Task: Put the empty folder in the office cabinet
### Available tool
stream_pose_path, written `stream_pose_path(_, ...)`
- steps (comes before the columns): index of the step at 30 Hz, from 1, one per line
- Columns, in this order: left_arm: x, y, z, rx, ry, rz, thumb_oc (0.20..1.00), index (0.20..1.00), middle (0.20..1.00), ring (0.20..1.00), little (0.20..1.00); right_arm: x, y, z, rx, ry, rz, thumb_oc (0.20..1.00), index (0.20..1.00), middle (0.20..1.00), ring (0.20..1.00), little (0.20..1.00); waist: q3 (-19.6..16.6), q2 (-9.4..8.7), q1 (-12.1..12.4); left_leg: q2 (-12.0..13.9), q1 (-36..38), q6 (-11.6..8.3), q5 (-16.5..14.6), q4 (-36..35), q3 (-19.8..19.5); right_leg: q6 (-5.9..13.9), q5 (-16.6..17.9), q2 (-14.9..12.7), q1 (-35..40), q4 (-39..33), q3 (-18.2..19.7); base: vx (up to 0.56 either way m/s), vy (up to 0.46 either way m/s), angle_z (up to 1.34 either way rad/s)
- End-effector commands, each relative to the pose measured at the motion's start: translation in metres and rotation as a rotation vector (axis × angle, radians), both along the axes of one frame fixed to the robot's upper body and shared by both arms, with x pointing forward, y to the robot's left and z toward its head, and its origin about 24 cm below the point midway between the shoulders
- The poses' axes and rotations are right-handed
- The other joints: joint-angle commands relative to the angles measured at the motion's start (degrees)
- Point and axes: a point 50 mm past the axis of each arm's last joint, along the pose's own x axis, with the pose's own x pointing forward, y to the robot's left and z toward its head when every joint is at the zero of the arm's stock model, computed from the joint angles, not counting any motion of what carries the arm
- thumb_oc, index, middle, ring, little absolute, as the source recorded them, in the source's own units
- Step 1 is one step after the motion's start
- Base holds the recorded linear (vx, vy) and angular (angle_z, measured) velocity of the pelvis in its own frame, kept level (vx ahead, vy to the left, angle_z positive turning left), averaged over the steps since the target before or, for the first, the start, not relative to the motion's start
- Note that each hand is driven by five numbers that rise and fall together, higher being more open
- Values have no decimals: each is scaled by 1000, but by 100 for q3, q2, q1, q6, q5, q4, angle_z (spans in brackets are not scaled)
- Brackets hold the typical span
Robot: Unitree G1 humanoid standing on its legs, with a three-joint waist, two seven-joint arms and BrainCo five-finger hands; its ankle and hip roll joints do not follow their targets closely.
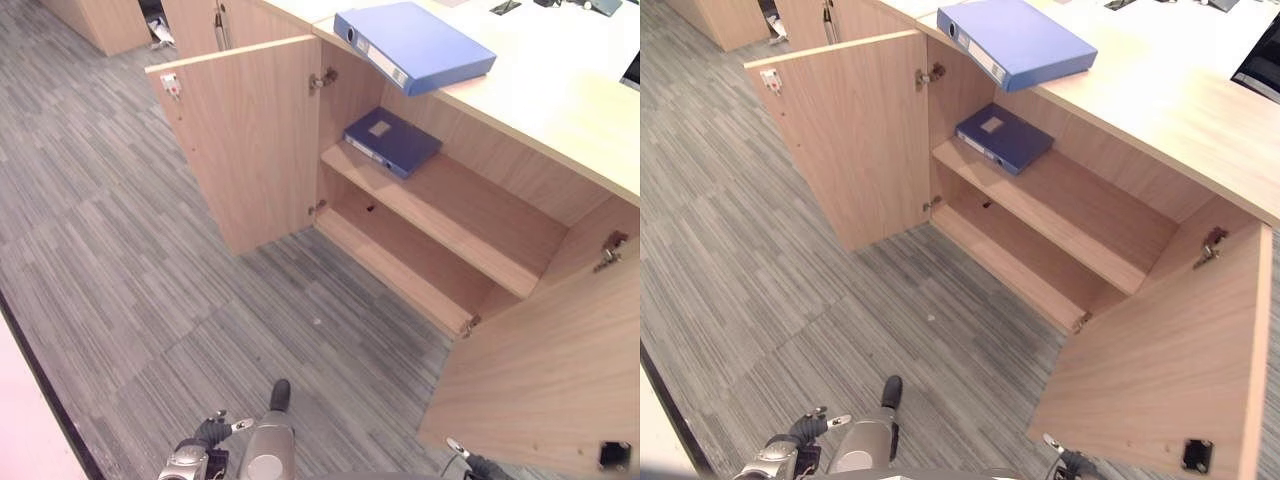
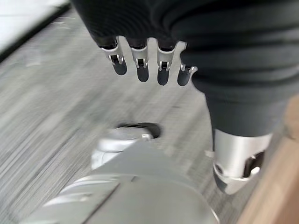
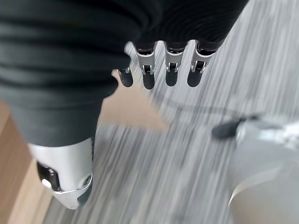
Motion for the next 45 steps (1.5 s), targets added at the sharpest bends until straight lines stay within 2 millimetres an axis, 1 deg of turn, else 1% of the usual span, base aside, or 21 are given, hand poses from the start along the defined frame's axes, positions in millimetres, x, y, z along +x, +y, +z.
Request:
stream_pose_path(1, -19, 3, -3, 14, 50, -78, 1000, 1000, 1000, 1000, 1000, 12, -24, 11, -58, -52, 30, 1000, 1000, 1000, 1000, 1000, -174, 263, 9, 841, -374, -478, 265, -220, -55, 412, -593, 199, -648, 605, 187, 49, 330, -32)
stream_pose_path(4, -16, 3, -2, 21, 50, -143, 1000, 1000, 1000, 1000, 1000, 25, -19, 13, -47, -89, 54, 1000, 1000, 1000, 1000, 1000, -160, 269, -23, 701, -258, -279, 31, -200, 194, 570, 7, 33, -985, 1087, 43, 71, 326, -48)
stream_pose_path(8, -12, 1, 0, 30, 49, -230, 1000, 1000, 1000, 1000, 1000, 37, -15, 15, -38, -132, 52, 1000, 1000, 1000, 1000, 1000, -72, 298, -36, 508, -35, -34, -339, -28, 456, 584, 579, -116, -1273, 1637, -161, 107, 287, -23)
stream_pose_path(10, -12, -1, 0, 31, 47, -254, 1000, 1000, 1000, 1000, 1000, 39, -15, 16, -42, -134, 54, 1000, 1000, 1000, 1000, 1000, 11, 377, 15, 465, 115, 77, -499, 22, 609, 535, 813, -313, -1388, 1905, -586, 69, 286, -37)
stream_pose_path(12, -13, -3, -1, 28, 47, -260, 1000, 1000, 1000, 1000, 1000, 43, -16, 17, -48, -143, 55, 1000, 1000, 1000, 1000, 1000, 99, 436, 30, 398, 285, 184, -617, 27, 729, 541, 723, -237, -1445, 2208, -861, 76, 271, -46)
stream_pose_path(13, -12, -4, -1, 26, 43, -259, 1000, 1000, 1000, 1000, 1000, 44, -16, 18, -49, -147, 49, 1000, 1000, 1000, 1000, 1000, 138, 475, 5, 339, 380, 235, -642, -15, 739, 511, 600, -13, -1589, 2371, -840, 57, 190, -39)
stream_pose_path(14, -12, -4, -1, 26, 42, -259, 1000, 1000, 1000, 1000, 1000, 44, -16, 18, -50, -148, 49, 1000, 1000, 1000, 1000, 1000, 130, 490, 12, 357, 369, 233, -622, -29, 740, 503, 623, 6, -1602, 2355, -839, 53, 161, -33)
stream_pose_path(17, -21, -12, -5, 20, 59, -270, 1000, 1000, 1000, 1000, 1000, 43, -19, 18, -62, -151, 12, 1000, 1000, 1000, 1000, 1000, 285, 544, 14, 192, 541, 327, -725, -63, 723, 470, 113, 540, -2080, 2338, -1071, 79, 105, -18)
stream_pose_path(20, -24, -15, -7, 19, 69, -271, 1000, 1000, 1000, 1000, 1000, 43, -20, 18, -70, -152, -3, 1000, 1000, 1000, 1000, 1000, 357, 492, -1, 131, 693, 287, -818, -83, 734, 348, -202, 516, -2159, 1835, -1398, 143, -6, -15)
stream_pose_path(21, -29, -19, -10, 17, 88, -264, 1000, 1000, 1000, 1000, 1000, 42, -22, 19, -83, -150, -16, 1000, 1000, 1000, 1000, 1000, 411, 437, -26, 83, 916, 231, -959, -134, 799, 138, -172, 364, -2302, 1126, -1763, 211, -72, 9)
stream_pose_path(23, -35, -21, -13, 13, 107, -246, 1000, 1000, 1000, 1000, 1000, 41, -26, 20, -90, -149, -30, 1000, 1000, 1000, 1000, 1000, 431, 401, -61, 85, 1185, 101, -1106, -220, 888, 152, 193, 18, -2532, 302, -2304, 303, -131, -3)
stream_pose_path(29, -42, -30, -16, 7, 122, -260, 1000, 1000, 1000, 1000, 1000, 19, -37, 17, -114, -101, -91, 1000, 1000, 1000, 1000, 1000, 256, 443, -206, 103, 1440, -95, -1263, -255, 904, 111, 355, 83, -2100, -371, -2256, 220, -131, 9)
stream_pose_path(31, -42, -31, -16, 1, 110, -228, 1000, 1000, 1000, 1000, 1000, 15, -39, 17, -119, -94, -91, 1000, 1000, 1000, 1000, 1000, 210, 462, -220, 224, 1482, -219, -1289, -149, 949, 75, 379, 120, -1972, -524, -2421, 182, -181, 23)
stream_pose_path(32, -41, -31, -16, -8, 100, -205, 1000, 1000, 1000, 1000, 1000, 14, -40, 17, -121, -94, -93, 1000, 1000, 1000, 1000, 1000, 188, 476, -231, 393, 1444, -374, -1279, 111, 1030, 18, 298, 190, -1825, -675, -2525, 188, -281, 6)
stream_pose_path(33, -36, -31, -14, -11, 74, -184, 1000, 1000, 1000, 1000, 1000, 15, -45, 19, -133, -106, -103, 1000, 1000, 1000, 1000, 1000, 274, 536, -180, 691, 1207, -667, -1020, 963, 1112, -104, 186, 348, -1567, -826, -2596, 116, -208, -9)
stream_pose_path(34, -36, -31, -14, -11, 73, -184, 1000, 1000, 1000, 1000, 1000, 15, -45, 19, -132, -107, -103, 1000, 1000, 1000, 1000, 1000, 264, 519, -199, 666, 1170, -660, -985, 960, 1094, -109, 205, 325, -1588, -833, -2616, 60, -160, -18)
stream_pose_path(36, -33, -33, -13, -16, 54, -180, 1000, 1000, 1000, 1000, 1000, 17, -49, 22, -146, -112, -117, 1000, 1000, 1000, 1000, 1000, 355, 556, -153, 861, 928, -812, -683, 1735, 1078, -258, 73, 438, -1396, -937, -2658, 35, -86, -24)
stream_pose_path(37, -33, -33, -13, -16, 54, -180, 1000, 1000, 1000, 1000, 1000, 17, -50, 22, -146, -112, -117, 1000, 1000, 1000, 1000, 1000, 360, 570, -156, 879, 915, -818, -699, 1767, 1066, -264, 73, 456, -1388, -943, -2664, 80, -99, -19)
stream_pose_path(38, -29, -35, -12, -16, 28, -178, 1000, 1000, 1000, 1000, 1000, 17, -55, 24, -159, -125, -139, 1000, 1000, 1000, 1000, 1000, 441, 578, -135, 1039, 743, -854, -383, 2211, 1018, -385, -67, 560, -1146, -1053, -2622, 106, -70, -8)
stream_pose_path(40, -26, -38, -11, -22, 12, -187, 1000, 1000, 1000, 1000, 1000, 15, -59, 25, -166, -126, -164, 1000, 1000, 1000, 1000, 1000, 492, 599, -137, 1253, 553, -856, -83, 2117, 968, -401, -162, 592, -975, -1105, -2581, 154, -25, -2)
stream_pose_path(45, -26, -41, -12, -11, 17, -212, 1000, 1000, 1000, 1000, 1000, 12, -60, 25, -170, -129, -180, 1000, 1000, 1000, 1000, 1000, 452, 503, -102, 1255, 404, -769, -184, 961, 800, -241, -192, 517, -906, -1138, -2418, 171, 60, -1)
